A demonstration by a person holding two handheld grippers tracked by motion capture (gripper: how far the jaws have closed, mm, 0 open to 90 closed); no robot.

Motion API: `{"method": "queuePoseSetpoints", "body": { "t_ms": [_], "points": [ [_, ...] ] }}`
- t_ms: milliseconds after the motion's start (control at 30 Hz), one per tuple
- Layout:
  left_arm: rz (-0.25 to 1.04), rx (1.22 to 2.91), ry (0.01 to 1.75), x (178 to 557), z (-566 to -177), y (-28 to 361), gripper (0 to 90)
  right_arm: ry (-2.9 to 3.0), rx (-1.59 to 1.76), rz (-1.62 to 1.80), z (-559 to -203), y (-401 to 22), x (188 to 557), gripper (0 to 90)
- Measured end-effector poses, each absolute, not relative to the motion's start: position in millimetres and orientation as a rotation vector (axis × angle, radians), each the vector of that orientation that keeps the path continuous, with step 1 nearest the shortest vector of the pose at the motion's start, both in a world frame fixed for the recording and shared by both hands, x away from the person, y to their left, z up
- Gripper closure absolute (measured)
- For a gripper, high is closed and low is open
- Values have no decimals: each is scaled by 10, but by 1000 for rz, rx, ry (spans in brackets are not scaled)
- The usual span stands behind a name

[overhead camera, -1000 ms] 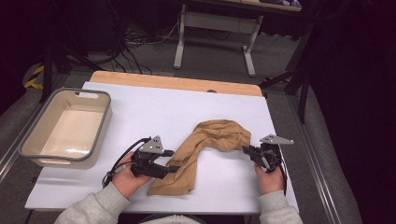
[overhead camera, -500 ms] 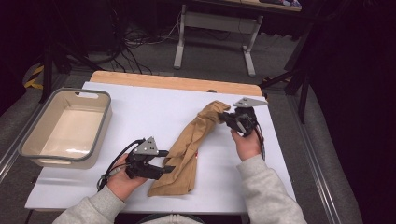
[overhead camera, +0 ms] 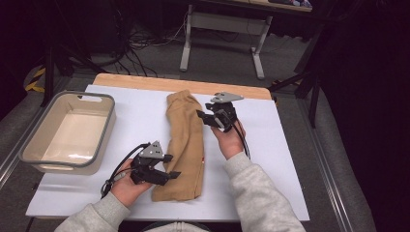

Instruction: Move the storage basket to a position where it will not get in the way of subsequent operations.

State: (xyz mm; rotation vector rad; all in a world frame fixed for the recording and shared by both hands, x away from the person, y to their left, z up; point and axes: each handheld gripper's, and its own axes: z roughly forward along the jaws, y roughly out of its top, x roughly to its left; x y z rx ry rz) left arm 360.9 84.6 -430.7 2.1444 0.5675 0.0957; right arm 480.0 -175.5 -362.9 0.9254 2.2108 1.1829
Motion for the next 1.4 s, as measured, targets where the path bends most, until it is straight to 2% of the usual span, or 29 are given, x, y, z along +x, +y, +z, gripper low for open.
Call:
{"method": "queuePoseSetpoints", "body": {
  "t_ms": [233, 400, 533, 600, 667, 767, 1100, 1133, 1200, 1267, 1400],
  "points": [
    [131, 2152, 654, 3705, -4351, 959, 385, 2306, 1045, 1216, -3913, -2112, 4586, 494],
    [114, 2163, 700, 3742, -4399, 974, 448, 2403, 1050, 1162, -4148, -2127, 4436, 491],
    [104, 2204, 716, 3761, -4442, 967, 628, 2469, 1025, 1108, -4263, -2047, 4367, 491],
    [119, 2210, 721, 3759, -4435, 978, 798, 2509, 1009, 1080, -4312, -1982, 4355, 495],
    [127, 2212, 739, 3759, -4425, 998, 858, 2528, 1001, 1046, -4347, -1937, 4357, 502],
    [206, 2251, 798, 3764, -4426, 1033, 870, 2554, 1016, 1014, -4403, -1911, 4381, 516],
    [269, 2253, 924, 3752, -4480, 1220, 868, 2588, 997, 982, -4462, -1868, 4402, 552],
    [264, 2242, 932, 3746, -4484, 1228, 866, 2591, 989, 981, -4460, -1854, 4403, 579],
    [264, 2237, 925, 3731, -4482, 1231, 862, 2608, 977, 986, -4456, -1836, 4407, 692],
    [266, 2235, 909, 3709, -4473, 1226, 848, 2633, 952, 984, -4449, -1811, 4404, 890],
    [255, 2219, 874, 3696, -4447, 1228, 816, 2638, 937, 995, -4373, -1823, 4382, 900]
  ]
}}
